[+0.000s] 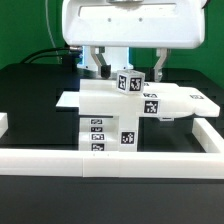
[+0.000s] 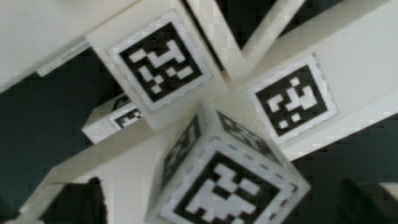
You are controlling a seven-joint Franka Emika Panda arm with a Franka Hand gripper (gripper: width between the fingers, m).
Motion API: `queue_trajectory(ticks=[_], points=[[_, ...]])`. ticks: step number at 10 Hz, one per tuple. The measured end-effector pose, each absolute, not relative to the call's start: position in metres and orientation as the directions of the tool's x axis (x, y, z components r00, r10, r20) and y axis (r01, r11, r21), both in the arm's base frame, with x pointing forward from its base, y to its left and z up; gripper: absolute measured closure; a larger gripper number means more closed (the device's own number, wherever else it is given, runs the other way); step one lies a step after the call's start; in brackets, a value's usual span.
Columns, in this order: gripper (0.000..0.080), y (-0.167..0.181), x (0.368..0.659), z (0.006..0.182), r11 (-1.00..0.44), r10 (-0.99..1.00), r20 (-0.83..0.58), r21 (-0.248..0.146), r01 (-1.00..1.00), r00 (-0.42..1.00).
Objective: Assemble chair
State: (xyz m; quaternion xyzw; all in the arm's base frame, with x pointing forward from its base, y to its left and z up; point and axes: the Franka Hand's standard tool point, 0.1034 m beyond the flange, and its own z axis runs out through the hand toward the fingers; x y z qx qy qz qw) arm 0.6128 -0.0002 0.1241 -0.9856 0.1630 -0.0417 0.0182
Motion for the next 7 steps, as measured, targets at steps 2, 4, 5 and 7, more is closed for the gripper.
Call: queue_trajectory(ticks=[2, 4, 5, 7], points=[[0.0151, 0.0001, 0.6143, 0.1252, -0.988, -0.155, 0.088, -0.029, -0.154, 0.984], [0.0151, 0.0044, 0.6145, 0.1249, -1.0, -0.008, 0.092, -0.014, -0.007, 0.996], [0.0151, 0.0065, 0.6147, 0.1252, -1.0, 0.004, 0.093, -0.014, 0.006, 0.996], [0.0151, 0.0081, 0.6117, 0.1243, -1.0, 0.003, 0.069, -0.021, 0.004, 0.998]])
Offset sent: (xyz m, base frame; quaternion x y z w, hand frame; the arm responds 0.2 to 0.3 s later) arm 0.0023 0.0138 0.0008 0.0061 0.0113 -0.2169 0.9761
